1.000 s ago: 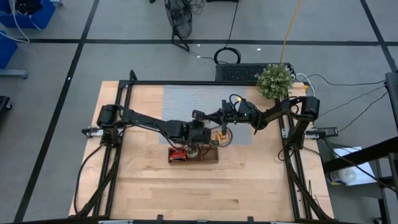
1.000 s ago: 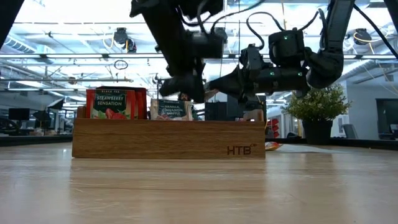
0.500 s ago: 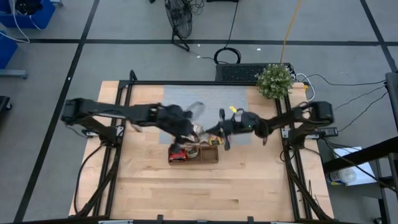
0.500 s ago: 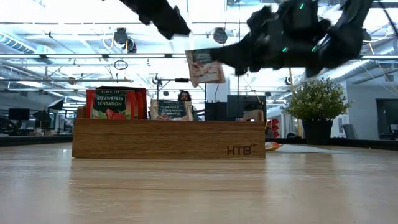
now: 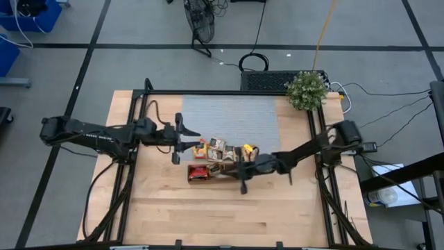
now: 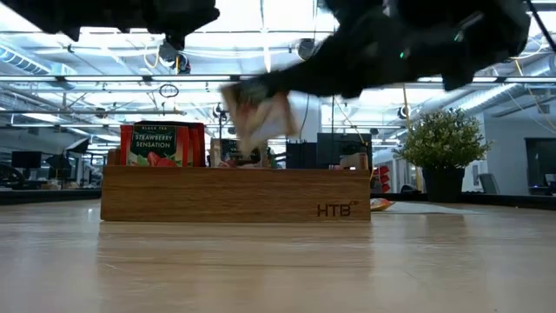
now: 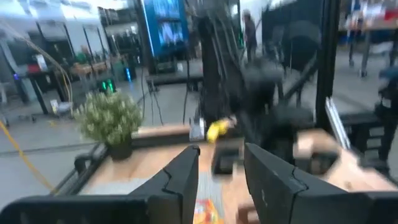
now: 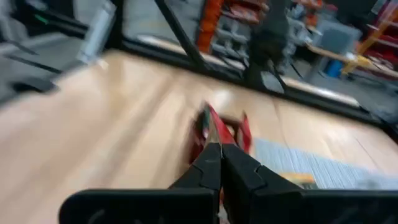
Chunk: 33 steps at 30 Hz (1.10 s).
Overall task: Pick & Place Tea
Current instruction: Put the brown tea bag into the middle section of the wooden organizer
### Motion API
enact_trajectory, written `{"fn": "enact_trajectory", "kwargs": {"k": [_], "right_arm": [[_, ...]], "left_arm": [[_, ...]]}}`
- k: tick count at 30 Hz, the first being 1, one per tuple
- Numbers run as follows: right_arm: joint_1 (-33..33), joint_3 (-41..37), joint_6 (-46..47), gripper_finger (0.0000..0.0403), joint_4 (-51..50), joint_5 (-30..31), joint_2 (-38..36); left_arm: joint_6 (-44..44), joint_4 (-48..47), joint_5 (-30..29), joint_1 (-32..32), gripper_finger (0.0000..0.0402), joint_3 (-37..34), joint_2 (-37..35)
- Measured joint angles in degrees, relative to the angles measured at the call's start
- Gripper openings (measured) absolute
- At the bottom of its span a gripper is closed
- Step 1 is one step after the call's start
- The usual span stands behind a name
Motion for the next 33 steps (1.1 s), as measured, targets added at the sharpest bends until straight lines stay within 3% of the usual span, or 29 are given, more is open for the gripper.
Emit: {"fn": "enact_trajectory", "kwargs": {"k": [2, 8, 15, 26, 29, 33], "right_arm": [[-0.07, 1.88, 0.0, 0.0, 1.71, 1.91, 4.17], [-0.04, 6.91, -0.39, 0.0, 4.99, 3.19, 11.74], [0.92, 7.15, -4.36, 0.0, 2.87, 12.17, 12.82], [1.54, 7.15, -4.37, 0.0003, 1.45, 12.63, 12.82], [1.51, 7.13, -4.9, 0.0025, 0.84, 12.62, 12.82], [1.46, 7.13, -7.19, 0.0086, 1.66, 12.91, 12.61]], "left_arm": [[-0.94, 4.36, -0.04, 0.0, 0.0134, -2.02, -0.03], [-4.71, 6.04, -0.03, -0.23, 0.0134, -4.87, 0.38], [-5.97, 3.07, 0.6, -1.39, 0.0134, -4.91, 0.43], [-4.39, 2.82, 0.47, -1.88, 0.0134, -4.91, 0.43], [-4.16, 1.91, 0.47, -1.88, 0.0134, -4.91, 0.43], [-4.12, 1.68, 0.47, -1.9, 0.0134, -4.91, 0.43]]}}
